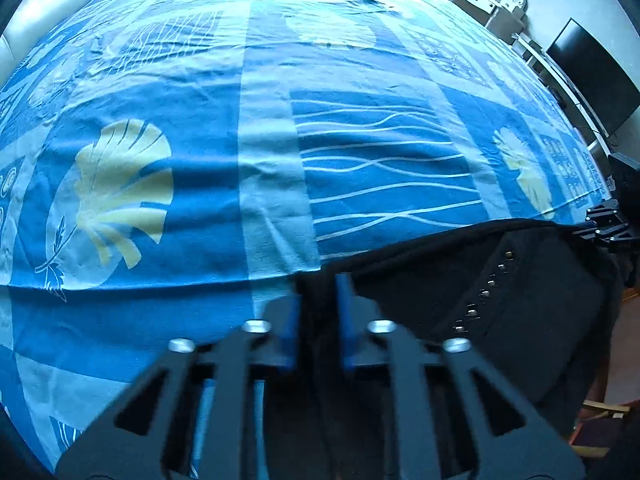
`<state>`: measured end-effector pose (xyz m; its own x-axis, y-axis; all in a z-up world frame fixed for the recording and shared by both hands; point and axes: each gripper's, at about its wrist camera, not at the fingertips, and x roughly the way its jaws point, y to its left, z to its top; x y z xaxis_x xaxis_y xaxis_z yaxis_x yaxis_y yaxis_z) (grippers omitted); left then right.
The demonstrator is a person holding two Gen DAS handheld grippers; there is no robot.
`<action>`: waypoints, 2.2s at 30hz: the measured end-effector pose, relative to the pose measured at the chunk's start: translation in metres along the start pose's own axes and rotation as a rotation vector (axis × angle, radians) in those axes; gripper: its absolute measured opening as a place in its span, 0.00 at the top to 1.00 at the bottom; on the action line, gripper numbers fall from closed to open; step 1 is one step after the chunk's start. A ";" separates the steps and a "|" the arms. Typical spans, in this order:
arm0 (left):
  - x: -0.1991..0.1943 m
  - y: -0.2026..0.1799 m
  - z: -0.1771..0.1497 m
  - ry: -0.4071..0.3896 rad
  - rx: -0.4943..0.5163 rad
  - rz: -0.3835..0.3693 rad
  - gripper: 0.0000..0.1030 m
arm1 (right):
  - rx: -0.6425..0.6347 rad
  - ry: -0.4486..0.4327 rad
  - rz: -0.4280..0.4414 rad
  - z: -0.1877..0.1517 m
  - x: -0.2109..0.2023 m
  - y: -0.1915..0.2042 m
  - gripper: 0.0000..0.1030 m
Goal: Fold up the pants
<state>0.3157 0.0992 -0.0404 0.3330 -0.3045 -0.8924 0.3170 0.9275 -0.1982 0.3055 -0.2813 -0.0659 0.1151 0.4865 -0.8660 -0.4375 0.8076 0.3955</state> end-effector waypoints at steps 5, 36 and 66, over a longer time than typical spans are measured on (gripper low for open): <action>-0.036 0.003 0.014 -0.080 -0.076 -0.033 0.94 | -0.045 -0.152 -0.124 0.008 -0.047 0.029 0.91; -0.112 -0.010 -0.265 -0.096 -0.434 -0.185 0.75 | -0.078 -0.238 -0.289 -0.227 -0.017 0.175 0.65; -0.100 -0.012 -0.261 -0.147 -0.768 -0.185 0.55 | 0.814 -0.479 0.399 -0.279 -0.024 0.071 0.40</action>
<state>0.0471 0.1753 -0.0551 0.4650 -0.4440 -0.7659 -0.3029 0.7331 -0.6089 0.0231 -0.3280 -0.1022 0.5159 0.7073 -0.4832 0.1951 0.4523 0.8703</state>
